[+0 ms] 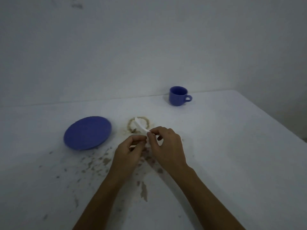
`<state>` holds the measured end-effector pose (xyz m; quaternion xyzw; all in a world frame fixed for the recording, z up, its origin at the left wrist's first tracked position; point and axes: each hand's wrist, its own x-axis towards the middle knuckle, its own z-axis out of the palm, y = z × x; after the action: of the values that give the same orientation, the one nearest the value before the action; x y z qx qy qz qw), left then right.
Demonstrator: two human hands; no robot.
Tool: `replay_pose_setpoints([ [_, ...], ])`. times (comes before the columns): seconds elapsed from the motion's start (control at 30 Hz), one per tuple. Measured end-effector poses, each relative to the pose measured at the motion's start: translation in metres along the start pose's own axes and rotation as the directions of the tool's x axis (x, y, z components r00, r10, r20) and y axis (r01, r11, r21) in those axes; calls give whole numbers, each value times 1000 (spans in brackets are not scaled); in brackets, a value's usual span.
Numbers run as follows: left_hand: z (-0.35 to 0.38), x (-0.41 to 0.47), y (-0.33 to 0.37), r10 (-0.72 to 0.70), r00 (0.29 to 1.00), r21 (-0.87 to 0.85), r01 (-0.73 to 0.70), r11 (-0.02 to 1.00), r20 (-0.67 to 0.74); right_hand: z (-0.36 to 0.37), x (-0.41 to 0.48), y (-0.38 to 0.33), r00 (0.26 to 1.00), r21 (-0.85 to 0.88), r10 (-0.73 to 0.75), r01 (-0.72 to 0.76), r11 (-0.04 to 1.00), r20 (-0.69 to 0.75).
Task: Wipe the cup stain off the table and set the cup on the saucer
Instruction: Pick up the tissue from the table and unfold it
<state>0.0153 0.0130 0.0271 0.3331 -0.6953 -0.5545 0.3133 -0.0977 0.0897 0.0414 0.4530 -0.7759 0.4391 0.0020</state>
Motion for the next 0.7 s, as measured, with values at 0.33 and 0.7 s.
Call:
replay_pose_setpoints([
  [0.33, -46, -34, -13, -55, 982, -151, 28, 988, -182, 38, -36, -30, 975, 97, -202, 193, 976, 94],
  [0.7, -39, -41, -5, 399, 909, 446, -308, 841, -125, 27, -25, -54, 986, 304, 156, -169, 938, 67],
])
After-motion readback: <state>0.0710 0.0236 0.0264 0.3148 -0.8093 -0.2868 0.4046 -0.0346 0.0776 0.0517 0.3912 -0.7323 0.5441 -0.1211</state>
